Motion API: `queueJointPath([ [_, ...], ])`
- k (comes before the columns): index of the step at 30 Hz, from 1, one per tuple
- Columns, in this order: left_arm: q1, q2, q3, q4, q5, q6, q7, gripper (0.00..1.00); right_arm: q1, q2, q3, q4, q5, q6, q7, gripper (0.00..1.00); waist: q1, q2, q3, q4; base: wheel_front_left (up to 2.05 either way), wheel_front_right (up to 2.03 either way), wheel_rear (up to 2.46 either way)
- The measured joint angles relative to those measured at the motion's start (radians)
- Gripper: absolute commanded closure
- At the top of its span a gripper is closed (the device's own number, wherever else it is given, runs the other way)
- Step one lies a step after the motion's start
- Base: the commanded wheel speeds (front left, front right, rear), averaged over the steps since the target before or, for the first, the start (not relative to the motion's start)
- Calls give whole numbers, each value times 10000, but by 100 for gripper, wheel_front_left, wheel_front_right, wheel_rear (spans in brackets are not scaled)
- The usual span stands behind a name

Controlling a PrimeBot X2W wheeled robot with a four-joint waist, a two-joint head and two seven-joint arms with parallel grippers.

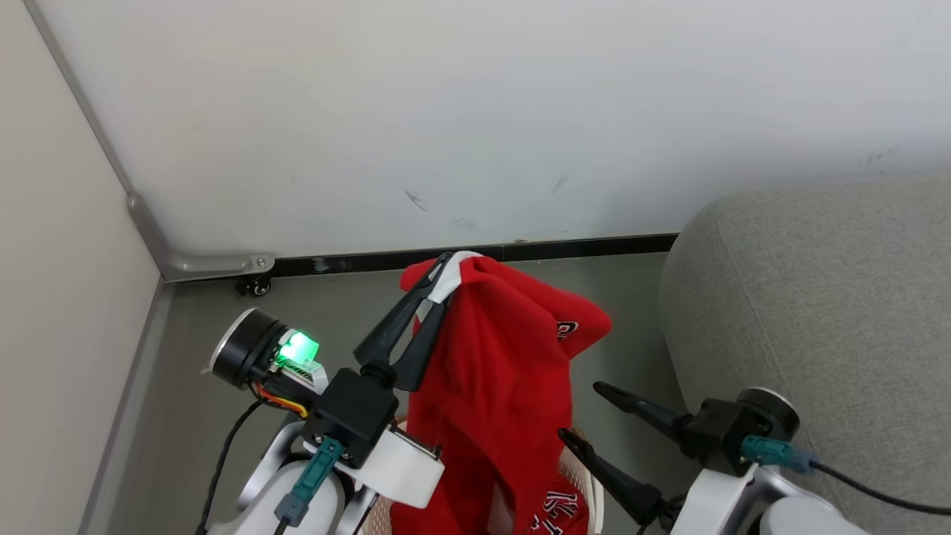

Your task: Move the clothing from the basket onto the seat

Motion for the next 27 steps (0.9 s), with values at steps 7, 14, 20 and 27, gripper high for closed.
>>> queueJointPath([
  [7, -51, -165, -382, -351, -2, -311, -31, 100, -559, -472, 437, -228, 489, 0, 196, 0, 0, 0, 56, 54, 0, 0, 0],
  [14, -260, -259, -771, -587, -2, -665, -31, 100, -1072, -757, 1448, -522, 1018, 0, 420, 0, 0, 0, 102, 178, 0, 0, 0],
  [20, -333, -360, -940, -585, -2, -796, -31, 100, -1721, -851, 2412, -619, 1356, 0, 608, 0, 0, 0, 155, 293, 0, 0, 0],
  [27, -423, -506, -1097, -552, -31, -943, -31, 100, -2365, -846, 3032, -554, 1496, 2, 606, 8, 0, 0, 211, 365, 0, 0, 0],
])
